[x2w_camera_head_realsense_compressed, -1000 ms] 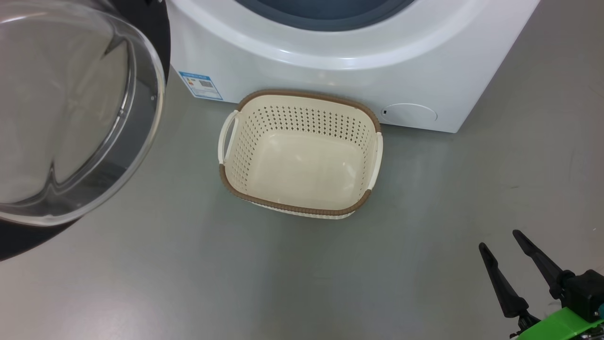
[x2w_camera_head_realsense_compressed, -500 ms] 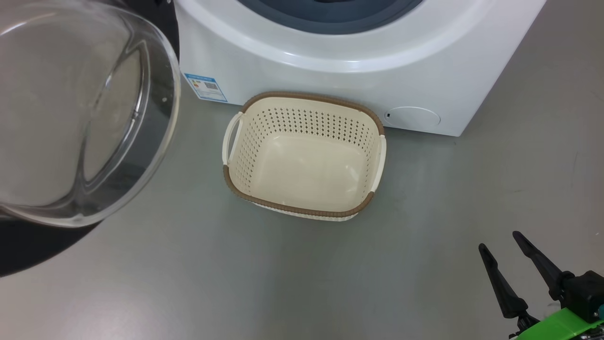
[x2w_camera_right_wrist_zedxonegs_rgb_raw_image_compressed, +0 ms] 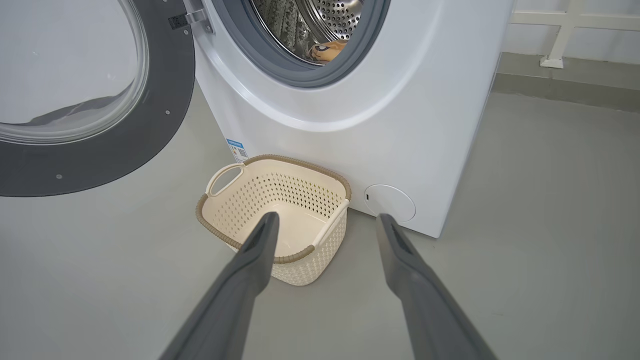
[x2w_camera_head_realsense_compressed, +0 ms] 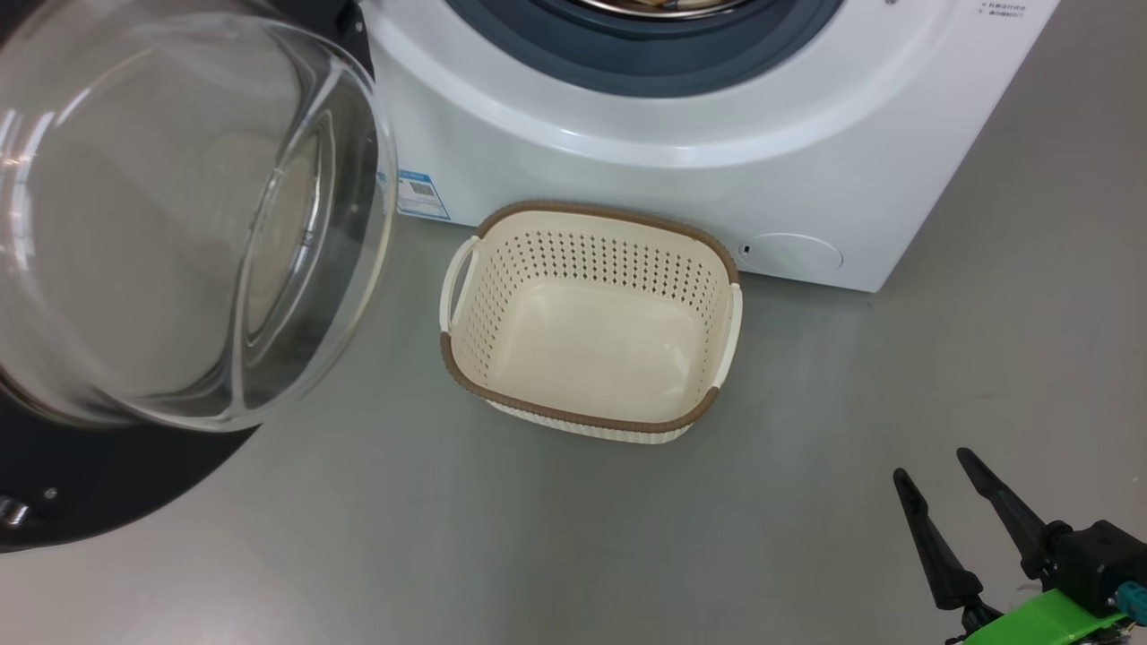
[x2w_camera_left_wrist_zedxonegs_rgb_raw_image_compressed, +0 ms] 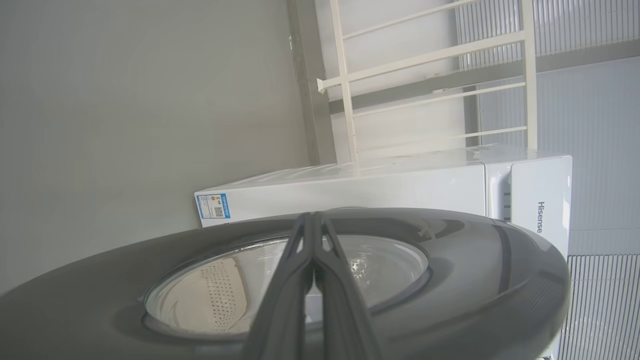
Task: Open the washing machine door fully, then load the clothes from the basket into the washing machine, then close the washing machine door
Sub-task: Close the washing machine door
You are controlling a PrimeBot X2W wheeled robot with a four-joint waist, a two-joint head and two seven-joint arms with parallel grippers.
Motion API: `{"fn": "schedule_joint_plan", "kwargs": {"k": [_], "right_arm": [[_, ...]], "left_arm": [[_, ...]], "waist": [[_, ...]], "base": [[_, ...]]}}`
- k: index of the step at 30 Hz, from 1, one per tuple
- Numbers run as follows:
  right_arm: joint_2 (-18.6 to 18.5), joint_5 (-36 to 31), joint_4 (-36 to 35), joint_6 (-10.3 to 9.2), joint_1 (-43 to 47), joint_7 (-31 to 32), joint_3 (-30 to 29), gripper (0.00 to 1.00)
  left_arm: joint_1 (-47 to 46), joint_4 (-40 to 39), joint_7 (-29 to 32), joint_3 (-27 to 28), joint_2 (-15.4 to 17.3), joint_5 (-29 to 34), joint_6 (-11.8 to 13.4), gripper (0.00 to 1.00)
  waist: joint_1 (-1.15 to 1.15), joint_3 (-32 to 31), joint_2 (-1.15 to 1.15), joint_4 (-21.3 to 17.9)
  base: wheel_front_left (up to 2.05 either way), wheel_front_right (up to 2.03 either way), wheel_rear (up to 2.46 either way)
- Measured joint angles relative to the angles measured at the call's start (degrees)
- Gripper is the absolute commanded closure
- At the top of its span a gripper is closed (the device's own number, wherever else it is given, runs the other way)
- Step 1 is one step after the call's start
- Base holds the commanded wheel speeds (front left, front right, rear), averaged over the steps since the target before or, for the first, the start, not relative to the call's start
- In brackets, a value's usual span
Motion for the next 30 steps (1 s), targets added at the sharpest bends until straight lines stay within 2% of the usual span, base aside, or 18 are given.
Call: {"fn": "schedule_joint_plan", "kwargs": {"k": [9,20,30], "right_arm": [[1.99,-0.07,0.97,0.00,0.01,0.00,0.15,0.00],[4.05,-0.47,1.45,0.00,0.02,0.00,0.05,0.00],[5.15,-0.47,1.80,0.00,0.02,0.00,0.11,0.00]], "left_arm": [[1.47,-1.49,2.50,-3.13,-1.74,0.00,-1.26,1.00],[2.41,-3.10,3.58,-4.44,-3.32,-0.43,-1.63,1.00],[4.24,-5.78,6.59,-8.11,-4.87,-0.37,-1.87,1.00]], "waist": [[0.00,-2.56,0.00,0.91],[0.00,-4.54,0.00,1.78],[0.00,-5.57,0.00,0.82]], "base": [[0.00,0.00,0.00],[0.00,0.00,0.00],[0.00,0.00,0.00]]}}
